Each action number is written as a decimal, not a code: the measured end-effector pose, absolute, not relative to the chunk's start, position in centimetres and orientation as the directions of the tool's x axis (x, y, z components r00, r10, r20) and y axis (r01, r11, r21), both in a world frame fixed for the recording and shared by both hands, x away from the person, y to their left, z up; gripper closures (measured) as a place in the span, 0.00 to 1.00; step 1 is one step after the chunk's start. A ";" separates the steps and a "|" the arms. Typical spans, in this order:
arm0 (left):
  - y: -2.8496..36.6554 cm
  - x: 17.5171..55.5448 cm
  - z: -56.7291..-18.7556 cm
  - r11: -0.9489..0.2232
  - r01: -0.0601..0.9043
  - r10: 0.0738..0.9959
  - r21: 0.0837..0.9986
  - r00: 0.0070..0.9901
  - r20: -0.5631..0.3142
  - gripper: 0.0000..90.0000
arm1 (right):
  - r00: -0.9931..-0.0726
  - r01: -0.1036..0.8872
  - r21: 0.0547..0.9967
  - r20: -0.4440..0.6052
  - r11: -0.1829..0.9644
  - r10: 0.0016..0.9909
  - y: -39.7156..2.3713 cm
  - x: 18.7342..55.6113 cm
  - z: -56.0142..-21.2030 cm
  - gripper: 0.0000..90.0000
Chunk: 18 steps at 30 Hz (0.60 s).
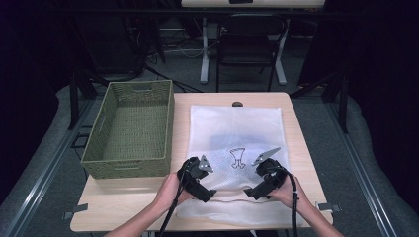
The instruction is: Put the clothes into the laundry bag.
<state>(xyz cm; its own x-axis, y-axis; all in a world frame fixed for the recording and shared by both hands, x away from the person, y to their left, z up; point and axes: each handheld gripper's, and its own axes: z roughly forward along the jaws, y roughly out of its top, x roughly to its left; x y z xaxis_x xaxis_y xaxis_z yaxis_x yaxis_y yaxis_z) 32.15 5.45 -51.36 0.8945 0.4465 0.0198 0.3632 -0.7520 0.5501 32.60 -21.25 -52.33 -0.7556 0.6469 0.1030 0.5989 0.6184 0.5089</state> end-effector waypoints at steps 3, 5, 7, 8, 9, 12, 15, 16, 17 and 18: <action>6.0 31.8 -50.9 -0.754 0.346 0.451 0.559 0.890 0.057 0.12 | -0.754 0.593 0.530 0.101 0.606 0.649 -21.8 32.6 -52.0 0.00; 6.6 31.6 -50.5 -0.747 0.355 0.463 0.563 0.884 0.058 0.12 | -0.750 0.590 0.537 0.089 0.602 0.656 -22.1 32.5 -51.8 0.00; 7.2 31.4 -50.3 -0.739 0.363 0.474 0.567 0.879 0.055 0.11 | -0.744 0.587 0.550 0.078 0.594 0.664 -22.5 32.5 -51.4 0.00; 7.5 31.3 -50.2 -0.734 0.367 0.480 0.572 0.876 0.054 0.11 | -0.743 0.585 0.557 0.075 0.590 0.666 -22.6 32.5 -51.3 0.00; 7.9 31.3 -50.0 -0.729 0.373 0.486 0.574 0.873 0.051 0.11 | -0.740 0.583 0.562 0.070 0.587 0.669 -22.7 32.5 -51.0 0.00; 9.0 30.8 -49.6 -0.704 0.391 0.508 0.592 0.860 0.036 0.11 | -0.734 0.578 0.580 0.063 0.574 0.676 -22.8 32.3 -50.2 0.00; 9.9 30.3 -49.3 -0.693 0.402 0.522 0.598 0.853 0.031 0.10 | -0.734 0.565 0.592 0.041 0.575 0.678 -23.0 31.9 -49.6 0.00; 10.3 30.0 -49.2 -0.690 0.403 0.529 0.602 0.848 0.039 0.10 | -0.731 0.568 0.590 0.039 0.575 0.681 -23.1 31.8 -49.5 0.00; 10.7 29.8 -49.1 -0.686 0.409 0.534 0.602 0.845 0.035 0.10 | -0.729 0.570 0.593 0.045 0.569 0.684 -23.4 31.6 -49.4 0.00; 11.0 29.7 -49.1 -0.680 0.410 0.541 0.608 0.840 0.040 0.10 | -0.726 0.568 0.598 0.041 0.565 0.687 -23.7 31.4 -49.4 0.00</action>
